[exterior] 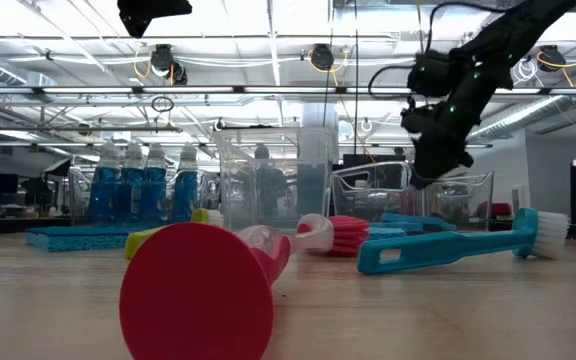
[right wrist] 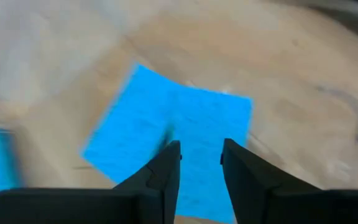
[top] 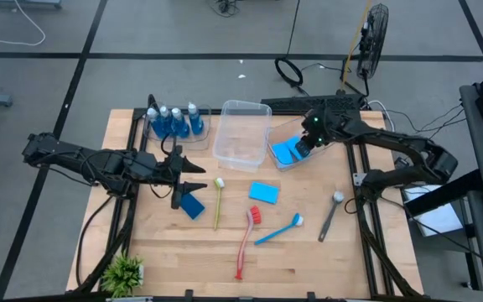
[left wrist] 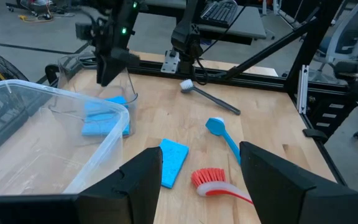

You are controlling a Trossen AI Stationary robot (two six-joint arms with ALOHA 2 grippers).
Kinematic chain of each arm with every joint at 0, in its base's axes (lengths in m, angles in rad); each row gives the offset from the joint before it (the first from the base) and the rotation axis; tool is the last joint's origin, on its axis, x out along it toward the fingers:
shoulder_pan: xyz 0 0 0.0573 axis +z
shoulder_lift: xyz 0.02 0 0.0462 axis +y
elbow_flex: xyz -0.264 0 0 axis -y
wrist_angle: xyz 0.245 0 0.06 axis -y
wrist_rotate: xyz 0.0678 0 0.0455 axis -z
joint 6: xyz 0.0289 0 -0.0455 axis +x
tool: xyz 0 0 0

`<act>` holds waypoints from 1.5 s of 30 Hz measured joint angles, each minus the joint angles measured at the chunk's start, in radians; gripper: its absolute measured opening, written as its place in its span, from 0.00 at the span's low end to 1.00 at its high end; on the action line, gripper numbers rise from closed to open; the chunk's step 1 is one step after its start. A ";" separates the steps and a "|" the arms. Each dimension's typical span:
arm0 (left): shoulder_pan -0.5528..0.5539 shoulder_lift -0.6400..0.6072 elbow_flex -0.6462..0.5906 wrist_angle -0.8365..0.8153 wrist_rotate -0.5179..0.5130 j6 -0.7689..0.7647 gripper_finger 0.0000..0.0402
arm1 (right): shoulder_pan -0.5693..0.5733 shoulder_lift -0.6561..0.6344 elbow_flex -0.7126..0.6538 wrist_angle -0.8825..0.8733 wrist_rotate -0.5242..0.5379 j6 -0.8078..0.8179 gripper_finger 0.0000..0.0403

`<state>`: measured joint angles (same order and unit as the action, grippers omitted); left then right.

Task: Pick & Place Kitchen Sink Supplies
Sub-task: Put the sponge into the right transparent bin

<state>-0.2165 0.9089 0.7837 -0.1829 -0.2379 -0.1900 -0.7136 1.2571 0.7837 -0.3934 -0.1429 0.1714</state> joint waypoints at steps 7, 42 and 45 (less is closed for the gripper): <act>0.000 0.000 0.000 0.000 0.000 0.001 0.54 | 0.025 -0.168 0.000 0.058 -0.199 -0.004 0.27; 0.000 0.000 0.000 0.001 0.003 -0.028 0.54 | 0.596 -0.263 0.000 0.278 -0.171 0.096 0.25; 0.000 0.000 0.000 0.000 0.003 -0.027 0.54 | 0.620 -0.207 0.000 0.276 -0.172 0.073 0.25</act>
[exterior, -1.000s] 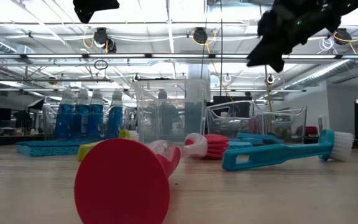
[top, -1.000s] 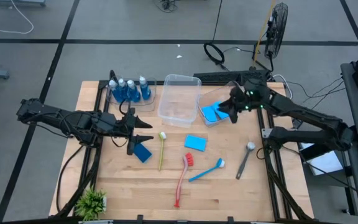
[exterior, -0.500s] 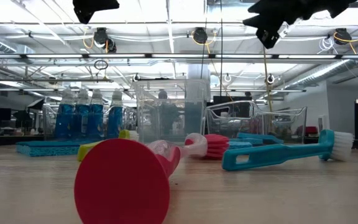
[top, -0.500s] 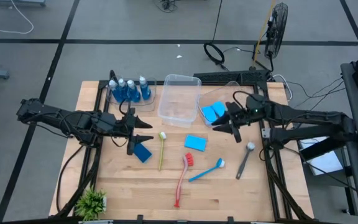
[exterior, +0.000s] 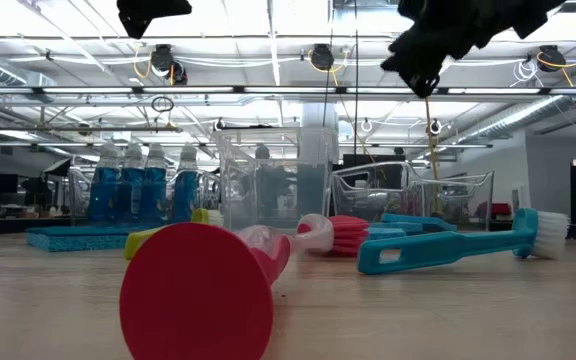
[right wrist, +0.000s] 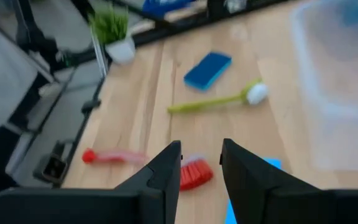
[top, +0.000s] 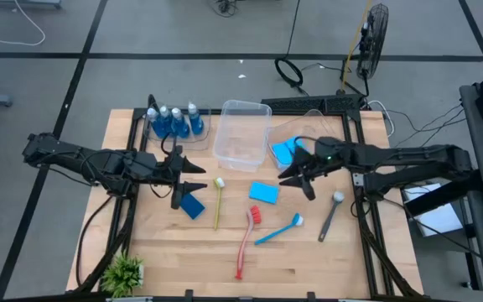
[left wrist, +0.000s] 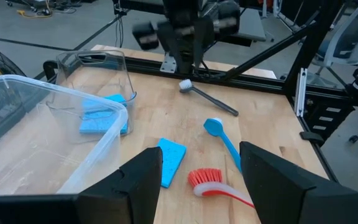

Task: Pick & Place Kitchen Sink Supplies
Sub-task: Put the sponge into the right transparent bin

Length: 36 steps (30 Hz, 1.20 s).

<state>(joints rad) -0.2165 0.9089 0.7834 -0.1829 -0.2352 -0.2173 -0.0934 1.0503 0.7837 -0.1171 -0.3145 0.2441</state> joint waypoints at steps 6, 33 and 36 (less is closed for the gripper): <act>0.000 0.000 0.000 0.000 0.001 0.000 0.54 | 0.023 0.111 0.000 0.000 -0.001 -0.029 0.25; 0.000 0.000 0.000 0.000 0.002 -0.027 0.54 | -0.005 0.460 0.221 -0.257 0.056 -0.054 0.25; 0.000 0.000 0.000 -0.001 0.002 -0.026 0.54 | -0.005 0.488 0.221 -0.262 0.059 -0.056 0.25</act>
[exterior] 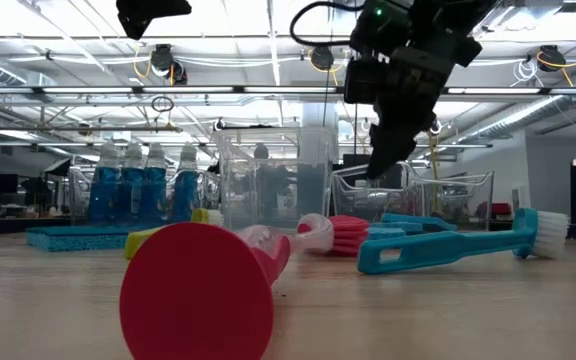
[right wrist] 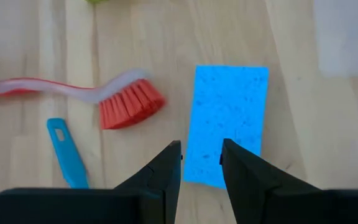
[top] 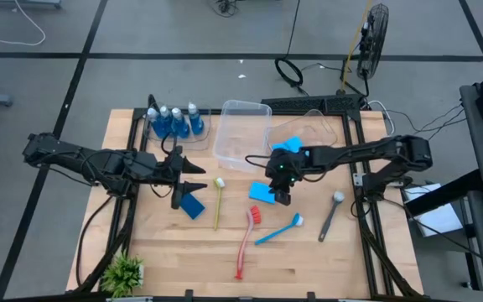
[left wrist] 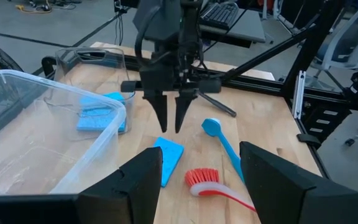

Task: Pick & Place Kitchen Sink Supplies
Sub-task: Put the sponge into the right transparent bin

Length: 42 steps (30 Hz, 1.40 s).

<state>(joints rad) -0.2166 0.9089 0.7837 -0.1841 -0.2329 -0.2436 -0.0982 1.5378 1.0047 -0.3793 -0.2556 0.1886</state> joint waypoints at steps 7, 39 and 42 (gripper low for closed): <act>0.000 0.000 0.000 -0.006 0.000 0.000 0.54 | -0.001 0.015 -0.001 -0.025 0.055 -0.013 0.25; 0.000 0.000 0.000 -0.011 0.007 0.005 0.54 | 0.174 0.015 -0.001 0.024 0.176 -0.150 0.25; 0.000 0.000 0.000 -0.011 0.007 0.005 0.54 | 0.171 0.028 -0.001 0.029 0.175 -0.152 0.25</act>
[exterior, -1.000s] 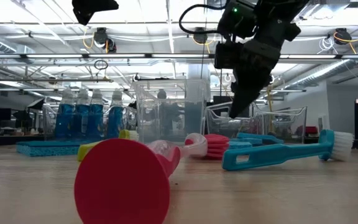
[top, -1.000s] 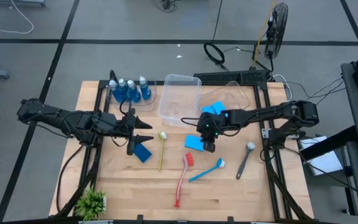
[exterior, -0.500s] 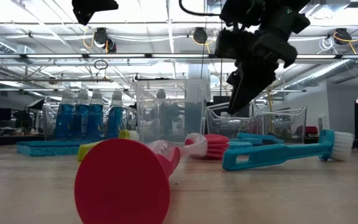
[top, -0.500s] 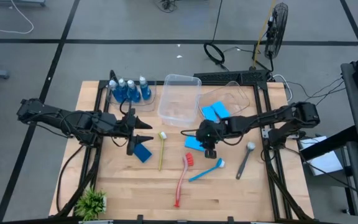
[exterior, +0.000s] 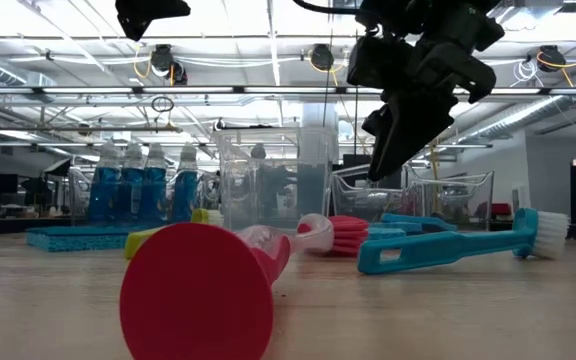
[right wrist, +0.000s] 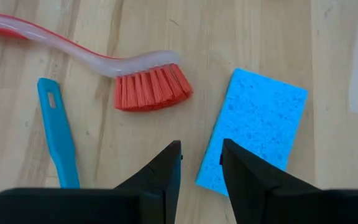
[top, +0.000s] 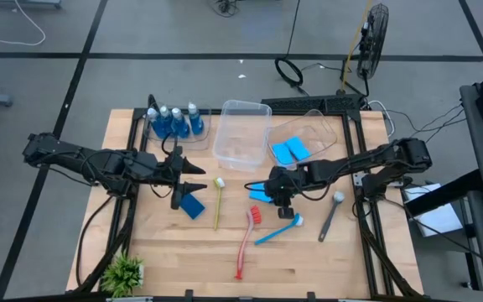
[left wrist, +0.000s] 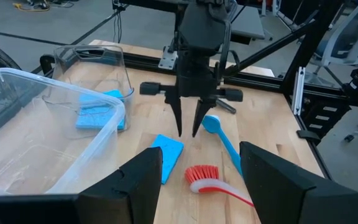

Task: Pick & Place Kitchen Sink Supplies
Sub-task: Put the sponge into the right transparent bin

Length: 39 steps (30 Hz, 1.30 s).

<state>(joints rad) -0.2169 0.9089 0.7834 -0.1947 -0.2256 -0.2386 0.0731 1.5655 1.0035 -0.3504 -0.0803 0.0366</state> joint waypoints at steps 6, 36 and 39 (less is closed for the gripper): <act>0.000 0.000 0.000 -0.003 0.000 -0.001 0.54 | -0.002 0.089 0.000 0.009 0.003 0.003 0.25; -0.001 0.000 0.000 -0.014 0.019 0.008 0.54 | 0.008 0.180 0.003 -0.047 0.082 0.213 0.25; -0.002 0.000 0.000 -0.015 0.020 0.007 0.54 | 0.020 0.173 0.003 -0.106 0.069 0.256 0.25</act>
<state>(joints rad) -0.2184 0.9089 0.7834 -0.2100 -0.2058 -0.2314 0.0932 1.7390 1.0061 -0.4567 -0.0113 0.2924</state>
